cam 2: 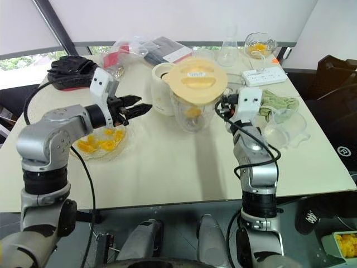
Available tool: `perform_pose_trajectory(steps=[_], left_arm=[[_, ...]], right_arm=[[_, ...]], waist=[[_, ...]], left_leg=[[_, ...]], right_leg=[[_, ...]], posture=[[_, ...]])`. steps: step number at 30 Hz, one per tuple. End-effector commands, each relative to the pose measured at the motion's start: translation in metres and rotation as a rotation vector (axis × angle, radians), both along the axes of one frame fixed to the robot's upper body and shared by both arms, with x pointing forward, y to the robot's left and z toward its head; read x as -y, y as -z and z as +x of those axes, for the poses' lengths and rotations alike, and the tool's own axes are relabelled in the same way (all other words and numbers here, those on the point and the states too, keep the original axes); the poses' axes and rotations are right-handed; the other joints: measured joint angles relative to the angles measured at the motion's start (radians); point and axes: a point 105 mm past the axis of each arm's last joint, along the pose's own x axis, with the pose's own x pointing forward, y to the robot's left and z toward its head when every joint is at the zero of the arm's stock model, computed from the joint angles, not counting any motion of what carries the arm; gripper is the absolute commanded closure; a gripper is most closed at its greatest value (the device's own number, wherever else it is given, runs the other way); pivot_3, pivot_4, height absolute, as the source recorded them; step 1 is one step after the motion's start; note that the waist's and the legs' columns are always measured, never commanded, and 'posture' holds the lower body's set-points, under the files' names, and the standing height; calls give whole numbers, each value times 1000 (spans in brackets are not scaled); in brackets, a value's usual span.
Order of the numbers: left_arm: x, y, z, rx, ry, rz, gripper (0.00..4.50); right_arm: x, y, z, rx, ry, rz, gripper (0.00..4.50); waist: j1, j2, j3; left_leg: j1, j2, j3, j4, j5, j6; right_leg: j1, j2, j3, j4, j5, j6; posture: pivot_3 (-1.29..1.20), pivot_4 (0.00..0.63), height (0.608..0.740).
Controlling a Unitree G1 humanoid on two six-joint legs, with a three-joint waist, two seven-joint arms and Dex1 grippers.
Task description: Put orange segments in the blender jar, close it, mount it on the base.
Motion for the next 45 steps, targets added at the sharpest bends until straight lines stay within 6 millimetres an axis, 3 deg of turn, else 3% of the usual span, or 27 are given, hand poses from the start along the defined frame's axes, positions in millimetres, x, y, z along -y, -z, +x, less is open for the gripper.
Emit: perform_pose_trajectory(steps=[1,8,13,20,28,45], left_arm=[[5,-6,-9,59,-10,3,1807],[2,10,-26,60,1,31,1807],[0,19,-29,41,-46,15,1807],[-1,21,-34,37,-83,-1,1807],[-6,21,-38,42,-143,-5,1807],[-7,18,-49,54,-194,-9,1807]], right_arm=[[0,-52,2,137,4,-22,3464],[-11,-113,35,165,10,-66,3464],[-43,-157,67,160,6,-61,3464],[-88,-188,91,148,-18,-34,3464],[-128,-180,94,138,-75,-25,3464],[-123,-147,103,169,-61,-1,3464]], waist=[[-3,0,0],[-11,1,0],[-10,1,1],[-10,1,1],[-12,1,1],[-34,1,1]], left_leg=[[0,0,0,0,0,0],[1,1,1,-2,0,0],[0,1,2,-1,0,-1],[-1,1,1,-3,0,-1],[-4,1,1,-3,0,-1],[-5,1,1,-3,1,-2]], right_leg=[[0,0,0,0,0,0],[-1,1,0,0,1,-2],[-1,1,0,0,1,-2],[-3,1,0,-1,1,-2],[-6,1,0,-1,1,-2],[-6,1,0,0,1,-2]], posture=[[0,150,740],[0,150,740],[0,150,740],[0,150,740],[0,150,740],[0,150,740]])
